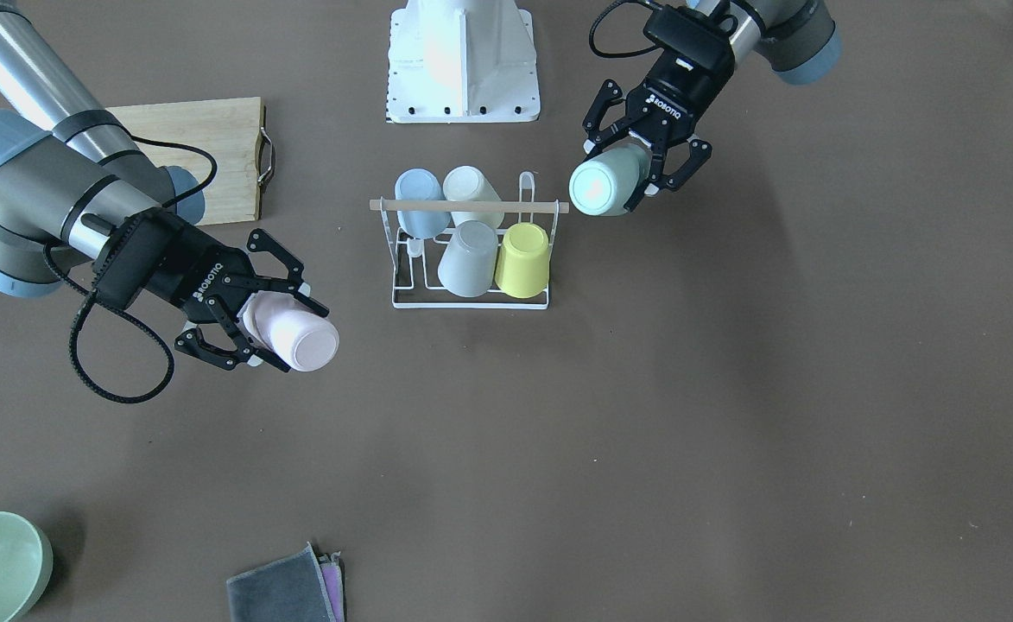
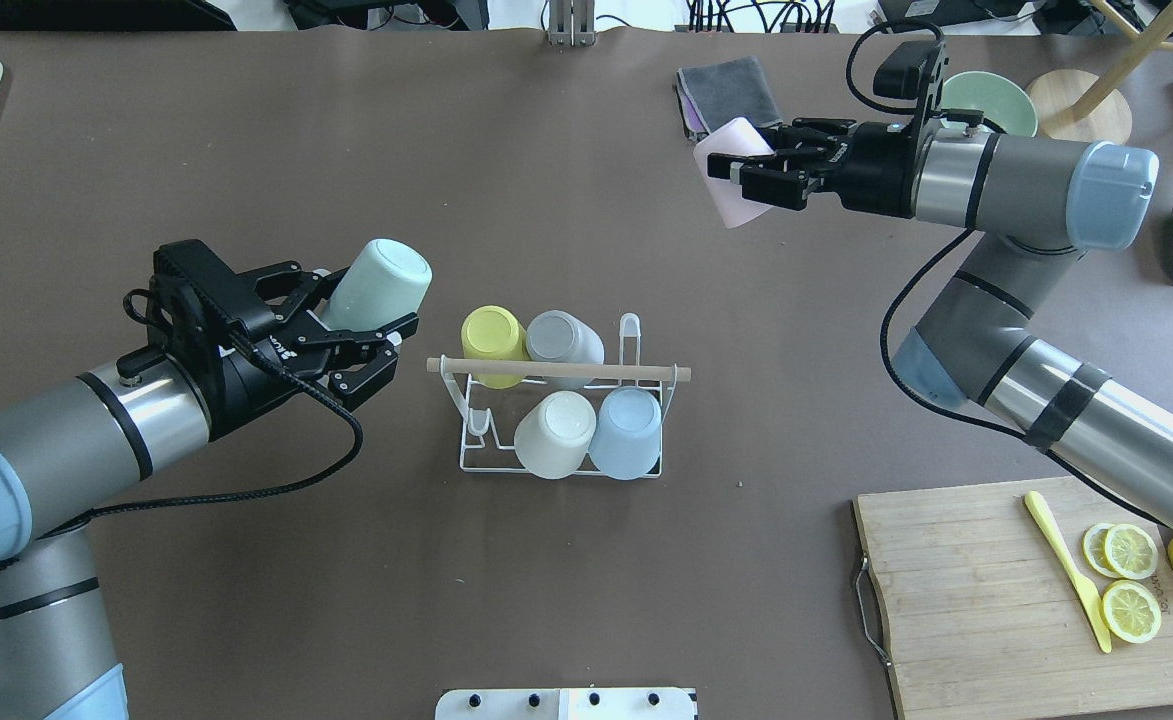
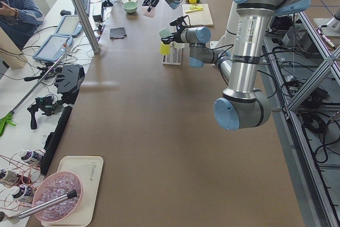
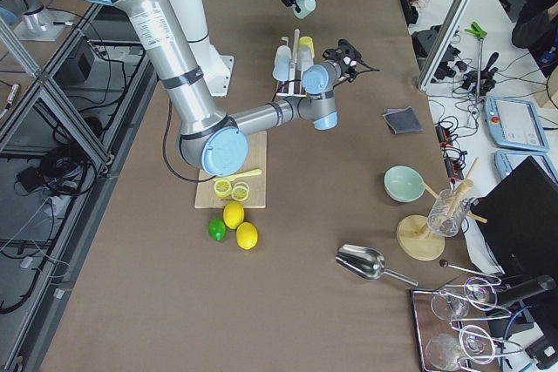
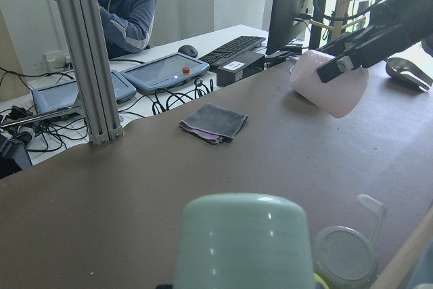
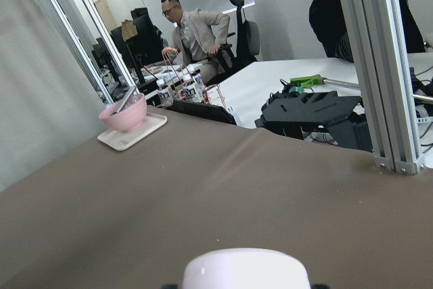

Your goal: Place cup on cup holder

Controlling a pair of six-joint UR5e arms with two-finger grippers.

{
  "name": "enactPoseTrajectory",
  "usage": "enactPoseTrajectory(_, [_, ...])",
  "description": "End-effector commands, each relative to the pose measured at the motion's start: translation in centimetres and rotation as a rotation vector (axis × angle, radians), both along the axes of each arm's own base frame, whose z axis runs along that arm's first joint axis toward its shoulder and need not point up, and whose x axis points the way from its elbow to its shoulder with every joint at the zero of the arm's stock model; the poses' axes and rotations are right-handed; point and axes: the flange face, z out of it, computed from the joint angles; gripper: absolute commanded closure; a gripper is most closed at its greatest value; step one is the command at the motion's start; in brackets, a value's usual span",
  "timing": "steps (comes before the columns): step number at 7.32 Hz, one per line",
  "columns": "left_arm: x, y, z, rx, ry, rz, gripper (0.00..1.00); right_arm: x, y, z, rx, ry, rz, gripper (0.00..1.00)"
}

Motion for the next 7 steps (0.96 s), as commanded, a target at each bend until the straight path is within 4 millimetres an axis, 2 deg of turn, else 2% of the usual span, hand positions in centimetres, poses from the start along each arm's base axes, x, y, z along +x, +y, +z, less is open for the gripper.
enactPoseTrajectory(1, [2.4, 3.4, -0.3, -0.009, 0.016, -0.078, 0.69, -1.2, 2.1, -0.6, 0.034, -0.154, 0.015, 1.0])
enactPoseTrajectory(3, [3.4, 6.9, -0.4, -0.012, 0.1, -0.112, 0.69, -3.6, 4.9, -0.9, 0.064, -0.269, 0.025, 1.0])
enactPoseTrajectory(4, [4.5, 8.9, -0.5, -0.028, 0.109, -0.138, 0.69, -6.1, 7.7, -0.9, 0.063, -0.369, 0.022, 1.0])
enactPoseTrajectory(5, [6.1, 11.7, 0.3, -0.044, 0.114, -0.15, 0.69, -7.1, 8.0, 0.5, 0.069, -0.424, 0.031, 1.0])
enactPoseTrajectory(6, [7.2, 12.2, 1.6, -0.048, 0.118, -0.157, 0.69, -8.2, 7.3, 1.4, 0.08, -0.427, 0.037, 1.0])
enactPoseTrajectory(7, [7.7, 12.4, 1.7, -0.049, 0.123, -0.154, 0.69, -8.8, 6.9, 1.4, 0.094, -0.415, 0.058, 1.0])
